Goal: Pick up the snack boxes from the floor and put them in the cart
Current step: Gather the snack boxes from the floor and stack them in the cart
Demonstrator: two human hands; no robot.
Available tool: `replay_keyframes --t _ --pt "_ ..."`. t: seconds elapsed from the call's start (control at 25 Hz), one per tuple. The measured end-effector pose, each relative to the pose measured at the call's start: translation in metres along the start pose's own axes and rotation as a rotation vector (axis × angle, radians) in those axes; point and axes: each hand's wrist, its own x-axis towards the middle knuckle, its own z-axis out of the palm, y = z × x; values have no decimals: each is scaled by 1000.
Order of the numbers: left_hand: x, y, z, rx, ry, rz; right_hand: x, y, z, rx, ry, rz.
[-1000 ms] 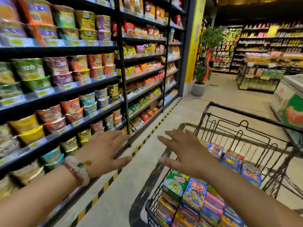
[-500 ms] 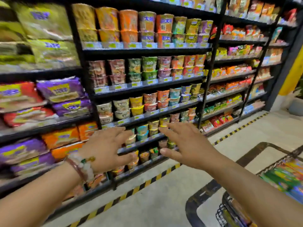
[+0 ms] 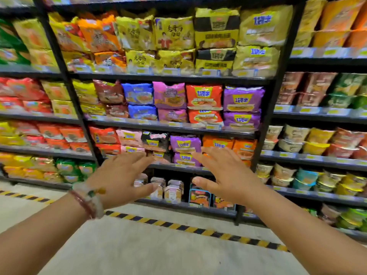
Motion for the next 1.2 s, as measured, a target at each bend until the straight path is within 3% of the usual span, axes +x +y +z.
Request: replay_keyframes --t 0.48,0.6,0.84,1.2 --pt "-88 -169 20 -10 80 -525 209 -138 37 70 -33 -521" --pt "-93 -208 22 100 145 -591 264 -162 39 59 -32 -628" --pt "-132 -265 33 67 74 -893 354 -226 53 51 -20 -870" --pt "-268 -357 51 155 39 -1213 440 -408 92 139 -49 -1114"
